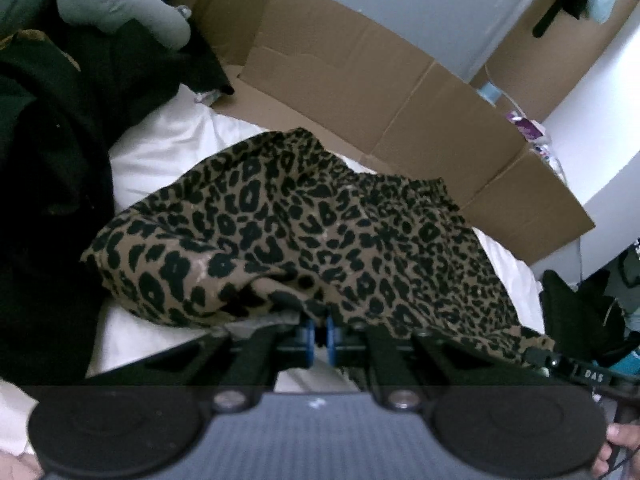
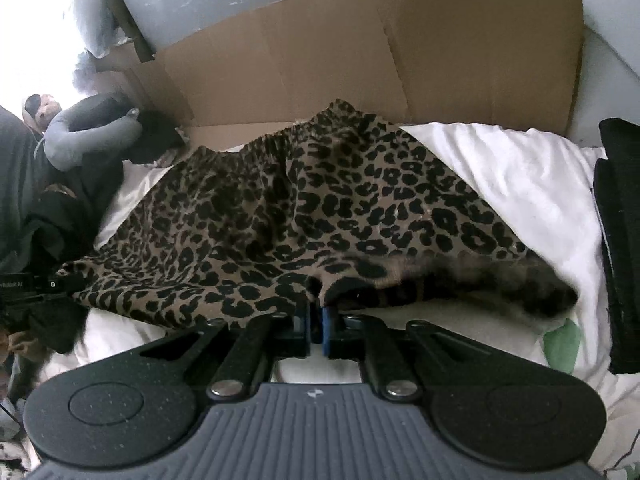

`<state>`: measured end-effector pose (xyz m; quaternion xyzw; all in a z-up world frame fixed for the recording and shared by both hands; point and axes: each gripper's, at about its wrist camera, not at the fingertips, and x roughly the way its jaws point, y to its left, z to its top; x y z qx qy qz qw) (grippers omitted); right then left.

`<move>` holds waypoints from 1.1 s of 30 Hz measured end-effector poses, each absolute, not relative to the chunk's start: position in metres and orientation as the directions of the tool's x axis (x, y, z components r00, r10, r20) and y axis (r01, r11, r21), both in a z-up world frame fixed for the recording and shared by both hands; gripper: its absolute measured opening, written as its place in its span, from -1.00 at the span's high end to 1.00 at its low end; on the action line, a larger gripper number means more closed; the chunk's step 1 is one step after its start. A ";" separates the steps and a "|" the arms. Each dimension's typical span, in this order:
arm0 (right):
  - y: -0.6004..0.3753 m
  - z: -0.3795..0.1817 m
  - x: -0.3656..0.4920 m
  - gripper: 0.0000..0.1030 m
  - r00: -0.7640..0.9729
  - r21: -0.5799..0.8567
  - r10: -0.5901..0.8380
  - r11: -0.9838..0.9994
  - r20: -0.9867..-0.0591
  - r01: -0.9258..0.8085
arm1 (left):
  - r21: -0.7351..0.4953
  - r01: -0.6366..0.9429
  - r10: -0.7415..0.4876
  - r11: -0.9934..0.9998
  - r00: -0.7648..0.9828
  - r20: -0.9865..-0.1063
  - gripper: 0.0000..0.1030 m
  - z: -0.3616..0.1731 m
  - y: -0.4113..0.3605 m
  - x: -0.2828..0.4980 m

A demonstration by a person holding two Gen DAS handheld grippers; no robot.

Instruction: Fold clothes

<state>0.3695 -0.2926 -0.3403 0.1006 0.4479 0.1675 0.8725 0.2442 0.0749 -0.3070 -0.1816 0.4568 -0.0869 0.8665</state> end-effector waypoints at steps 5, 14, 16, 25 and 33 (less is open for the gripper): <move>-0.295 -0.329 0.364 0.94 0.530 0.345 0.397 0.917 -0.750 -0.198 | -0.407 -0.008 -0.335 0.913 0.552 -0.764 0.89 -0.296 0.077 0.240; -0.299 -0.319 0.351 0.94 0.493 0.369 0.417 0.908 -0.763 -0.197 | -0.414 0.005 -0.355 0.910 0.524 -0.774 0.88 -0.284 0.083 0.235; -0.300 -0.316 0.351 0.94 0.496 0.372 0.422 0.906 -0.759 -0.201 | -0.415 0.008 -0.355 0.910 0.533 -0.768 0.88 -0.283 0.085 0.238; -0.300 -0.332 0.387 0.94 0.529 0.351 0.397 0.917 -0.750 -0.189 | -0.390 0.013 -0.329 0.921 0.562 -0.759 0.88 -0.307 0.082 0.279; -0.292 -0.343 0.430 0.94 0.556 0.313 0.379 0.925 -0.740 -0.213 | -0.354 0.031 -0.306 0.935 0.577 -0.757 0.88 -0.326 0.078 0.321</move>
